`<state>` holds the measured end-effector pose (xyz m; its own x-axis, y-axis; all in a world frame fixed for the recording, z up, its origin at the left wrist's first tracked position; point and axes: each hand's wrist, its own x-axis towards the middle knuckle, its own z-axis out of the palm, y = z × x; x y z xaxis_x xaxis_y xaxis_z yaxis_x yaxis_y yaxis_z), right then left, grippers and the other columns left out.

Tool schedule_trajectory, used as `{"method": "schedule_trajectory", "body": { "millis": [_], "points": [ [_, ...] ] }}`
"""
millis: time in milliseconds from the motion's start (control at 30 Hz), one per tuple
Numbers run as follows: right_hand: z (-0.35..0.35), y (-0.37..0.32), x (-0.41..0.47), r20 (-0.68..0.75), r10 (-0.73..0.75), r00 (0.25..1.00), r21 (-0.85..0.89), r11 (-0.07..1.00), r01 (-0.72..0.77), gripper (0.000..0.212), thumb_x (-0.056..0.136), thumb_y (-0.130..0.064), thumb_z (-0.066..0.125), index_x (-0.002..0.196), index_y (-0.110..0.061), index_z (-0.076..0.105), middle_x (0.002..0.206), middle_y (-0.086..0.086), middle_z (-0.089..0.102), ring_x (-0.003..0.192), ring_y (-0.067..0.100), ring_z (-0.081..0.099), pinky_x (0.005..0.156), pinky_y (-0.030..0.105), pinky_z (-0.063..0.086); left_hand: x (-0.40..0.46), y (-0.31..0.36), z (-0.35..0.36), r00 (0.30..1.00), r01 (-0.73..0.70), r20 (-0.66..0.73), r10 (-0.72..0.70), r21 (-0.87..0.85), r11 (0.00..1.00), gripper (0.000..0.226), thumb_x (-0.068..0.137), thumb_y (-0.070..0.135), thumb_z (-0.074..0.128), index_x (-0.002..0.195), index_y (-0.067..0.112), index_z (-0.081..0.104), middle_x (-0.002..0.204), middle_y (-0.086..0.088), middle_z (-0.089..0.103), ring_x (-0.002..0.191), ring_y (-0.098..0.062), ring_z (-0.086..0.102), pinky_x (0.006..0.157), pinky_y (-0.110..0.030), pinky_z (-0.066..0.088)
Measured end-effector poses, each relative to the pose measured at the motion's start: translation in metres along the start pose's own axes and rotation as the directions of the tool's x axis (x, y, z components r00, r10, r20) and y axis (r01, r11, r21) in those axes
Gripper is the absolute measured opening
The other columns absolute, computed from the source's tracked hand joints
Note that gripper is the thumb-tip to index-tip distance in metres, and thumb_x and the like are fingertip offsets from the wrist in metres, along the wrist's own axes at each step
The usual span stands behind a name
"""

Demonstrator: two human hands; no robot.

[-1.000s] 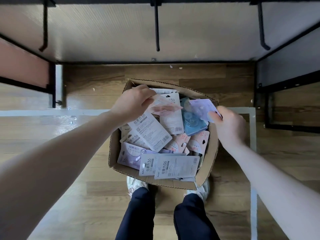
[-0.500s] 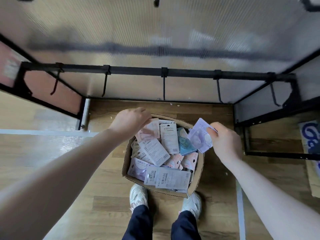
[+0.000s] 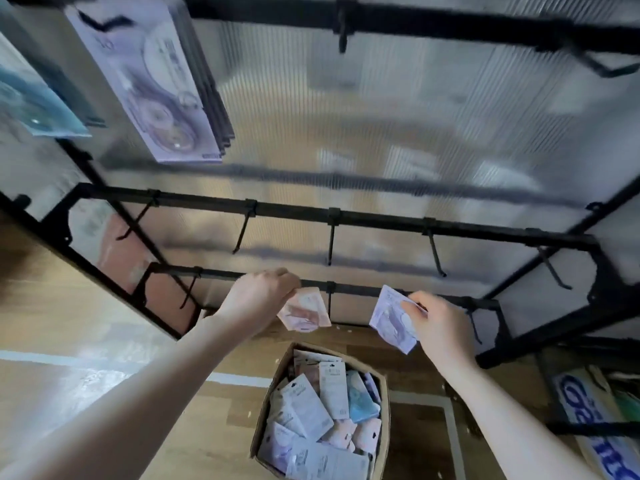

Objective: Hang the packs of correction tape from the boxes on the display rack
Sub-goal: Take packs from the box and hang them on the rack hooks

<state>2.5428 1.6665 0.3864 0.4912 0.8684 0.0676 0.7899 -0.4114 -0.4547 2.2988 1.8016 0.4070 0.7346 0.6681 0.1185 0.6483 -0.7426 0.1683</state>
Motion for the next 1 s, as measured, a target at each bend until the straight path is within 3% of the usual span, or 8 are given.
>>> {"method": "schedule_trajectory", "body": {
  "millis": [133, 233, 333, 400, 533, 700, 867, 1000],
  "points": [
    [-0.047, -0.033, 0.011, -0.027, -0.025, 0.999, -0.017, 1.000, 0.025, 0.022, 0.093, -0.028, 0.051, 0.086, -0.012, 0.064, 0.064, 0.000, 0.055, 0.060, 0.024, 0.052, 0.048, 0.027, 0.030, 0.005, -0.001, -0.060, 0.993, -0.012, -0.120, 0.011, -0.010, 1.000, 0.008, 0.081, 0.010, 0.068, 0.088, 0.014, 0.068, 0.082, -0.003, 0.066, 0.062, -0.024, 0.063, 0.047, -0.025, 0.038],
    [-0.077, -0.057, 0.016, -0.022, -0.091, 0.996, -0.036, 0.995, 0.090, 0.023, 0.095, -0.032, 0.047, 0.090, -0.018, 0.064, 0.061, -0.006, 0.047, 0.056, 0.013, 0.044, 0.047, 0.015, 0.027, 0.004, -0.004, -0.097, 0.982, -0.006, -0.188, 0.005, -0.009, 1.000, 0.014, 0.074, 0.009, 0.074, 0.084, 0.016, 0.069, 0.078, 0.001, 0.066, 0.052, -0.018, 0.061, 0.040, -0.019, 0.033],
    [-0.102, -0.081, 0.020, -0.040, -0.141, 0.989, 0.026, 0.989, 0.142, 0.019, 0.094, -0.031, 0.050, 0.091, -0.020, 0.066, 0.065, -0.011, 0.051, 0.056, 0.005, 0.043, 0.049, 0.011, 0.028, -0.001, -0.005, -0.132, 0.956, 0.011, -0.291, -0.017, -0.023, 1.000, 0.008, 0.074, 0.019, 0.066, 0.081, 0.023, 0.067, 0.075, 0.009, 0.064, 0.050, -0.009, 0.058, 0.039, -0.006, 0.017],
    [-0.115, -0.095, 0.022, -0.101, -0.195, 0.975, 0.067, 0.977, 0.202, 0.014, 0.091, -0.026, 0.057, 0.084, -0.019, 0.067, 0.062, -0.015, 0.050, 0.053, 0.000, 0.043, 0.048, 0.011, 0.029, -0.006, -0.005, -0.153, 0.936, 0.019, -0.350, -0.040, -0.063, 0.998, 0.010, 0.078, 0.026, 0.058, 0.083, 0.025, 0.067, 0.077, 0.012, 0.064, 0.056, -0.008, 0.059, 0.043, -0.004, 0.023],
    [-0.134, -0.121, 0.024, -0.234, -0.280, 0.931, 0.116, 0.943, 0.313, 0.007, 0.079, -0.015, 0.073, 0.073, -0.018, 0.070, 0.048, -0.022, 0.044, 0.044, -0.007, 0.039, 0.043, 0.010, 0.027, -0.020, -0.008, -0.185, 0.915, 0.022, -0.398, -0.059, -0.097, 0.995, 0.029, 0.085, 0.038, 0.041, 0.090, 0.025, 0.066, 0.082, 0.010, 0.065, 0.065, -0.012, 0.062, 0.050, -0.023, 0.048],
    [-0.140, -0.151, 0.033, -0.308, -0.392, 0.867, 0.092, 0.895, 0.437, 0.006, 0.076, -0.013, 0.076, 0.081, -0.015, 0.074, 0.066, -0.012, 0.068, 0.052, 0.004, 0.059, 0.047, 0.012, 0.040, -0.036, -0.021, -0.217, 0.895, 0.037, -0.442, -0.062, -0.063, 0.997, 0.025, 0.084, 0.038, 0.043, 0.086, 0.029, 0.066, 0.080, 0.016, 0.063, 0.064, -0.006, 0.061, 0.051, -0.014, 0.042],
    [-0.146, -0.189, 0.036, -0.389, -0.459, 0.799, 0.050, 0.855, 0.516, 0.011, 0.073, -0.006, 0.077, 0.077, -0.014, 0.071, 0.059, -0.010, 0.064, 0.045, 0.005, 0.055, 0.040, 0.011, 0.035, -0.043, -0.039, -0.237, 0.876, 0.018, -0.480, -0.036, -0.041, 0.999, 0.023, 0.083, 0.036, 0.047, 0.083, 0.028, 0.068, 0.078, 0.016, 0.063, 0.063, -0.002, 0.059, 0.052, -0.012, 0.040],
    [-0.150, -0.215, 0.041, -0.459, -0.496, 0.737, 0.023, 0.823, 0.568, 0.011, 0.072, -0.006, 0.077, 0.080, -0.011, 0.072, 0.061, -0.007, 0.066, 0.047, 0.007, 0.057, 0.039, 0.017, 0.041, -0.035, -0.057, -0.247, 0.881, -0.032, -0.473, 0.007, -0.046, 0.998, 0.027, 0.084, 0.037, 0.044, 0.085, 0.026, 0.069, 0.079, 0.013, 0.065, 0.063, -0.008, 0.061, 0.049, -0.015, 0.042]
  ]
}}
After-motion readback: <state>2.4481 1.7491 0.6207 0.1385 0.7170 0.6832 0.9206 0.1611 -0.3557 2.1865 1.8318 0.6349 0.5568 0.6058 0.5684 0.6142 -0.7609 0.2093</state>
